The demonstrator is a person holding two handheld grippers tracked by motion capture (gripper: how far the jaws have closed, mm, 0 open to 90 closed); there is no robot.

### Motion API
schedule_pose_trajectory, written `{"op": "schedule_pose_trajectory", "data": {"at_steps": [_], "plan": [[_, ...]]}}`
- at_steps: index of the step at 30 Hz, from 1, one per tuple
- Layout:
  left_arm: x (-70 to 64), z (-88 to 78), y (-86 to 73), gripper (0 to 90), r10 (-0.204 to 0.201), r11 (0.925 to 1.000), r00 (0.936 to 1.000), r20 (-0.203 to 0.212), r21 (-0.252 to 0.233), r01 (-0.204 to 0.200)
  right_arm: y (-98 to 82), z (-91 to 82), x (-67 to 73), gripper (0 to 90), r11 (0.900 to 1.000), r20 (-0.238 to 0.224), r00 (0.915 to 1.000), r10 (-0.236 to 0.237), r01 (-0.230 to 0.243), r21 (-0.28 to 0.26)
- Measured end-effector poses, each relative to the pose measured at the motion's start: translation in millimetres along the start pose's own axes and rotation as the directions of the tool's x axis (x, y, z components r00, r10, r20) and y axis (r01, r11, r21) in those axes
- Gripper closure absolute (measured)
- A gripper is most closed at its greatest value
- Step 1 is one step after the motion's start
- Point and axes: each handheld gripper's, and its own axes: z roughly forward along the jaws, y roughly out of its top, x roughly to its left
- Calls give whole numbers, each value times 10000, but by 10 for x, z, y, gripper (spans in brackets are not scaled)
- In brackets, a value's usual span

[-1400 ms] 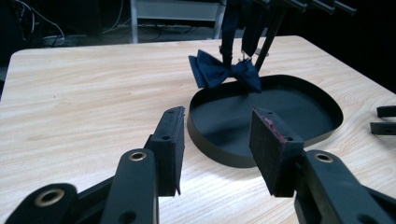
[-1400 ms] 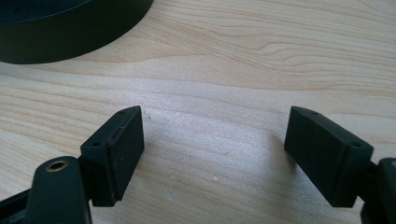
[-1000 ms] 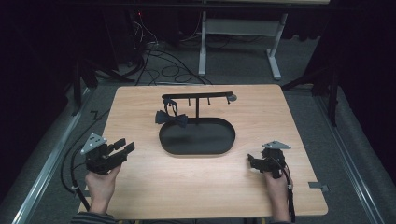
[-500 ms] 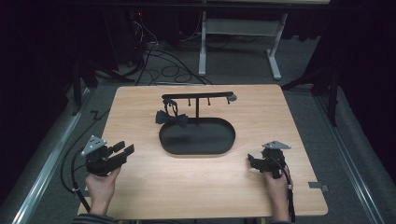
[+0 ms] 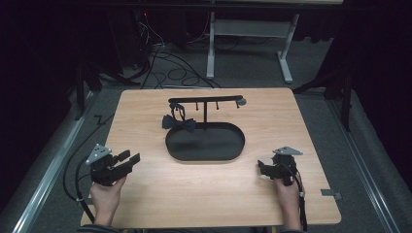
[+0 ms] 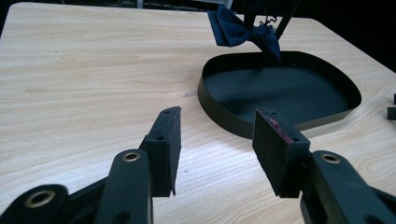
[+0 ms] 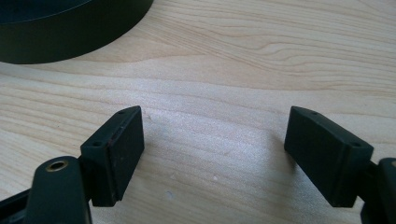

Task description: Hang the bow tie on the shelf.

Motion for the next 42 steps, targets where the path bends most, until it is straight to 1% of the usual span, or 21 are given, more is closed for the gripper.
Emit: {"op": "schedule_pose_trajectory", "data": {"at_steps": [6,11,17,24,30,36,42], "plan": [[12,58,-43,522,-168,9998,9998,73,104,167,0,-1,-1,211,10000,0,10000,-15,15,6],[-10,112,-52,520,20,9997,10000,-5,257,-20,1,-2,0,211,10000,5,10000,-6,6,24],[-16,154,-93,517,38,9991,10000,-16,417,-37,0,-1,0,211,10000,5,10000,-4,4,20],[-22,183,-124,513,-40,9989,10000,5,476,40,0,0,0,211,10000,-1,10000,1,-1,-3],[-21,226,-163,510,-135,9980,9999,71,618,131,0,-2,-1,211,10000,4,10000,-16,16,25],[-4,235,-203,509,-277,9987,9996,112,442,271,1,1,1,211,10000,18,10000,5,-5,6],[8,308,-261,508,-420,9970,9991,100,648,413,2,1,-1,211,10000,30,10000,-15,15,15]]}}
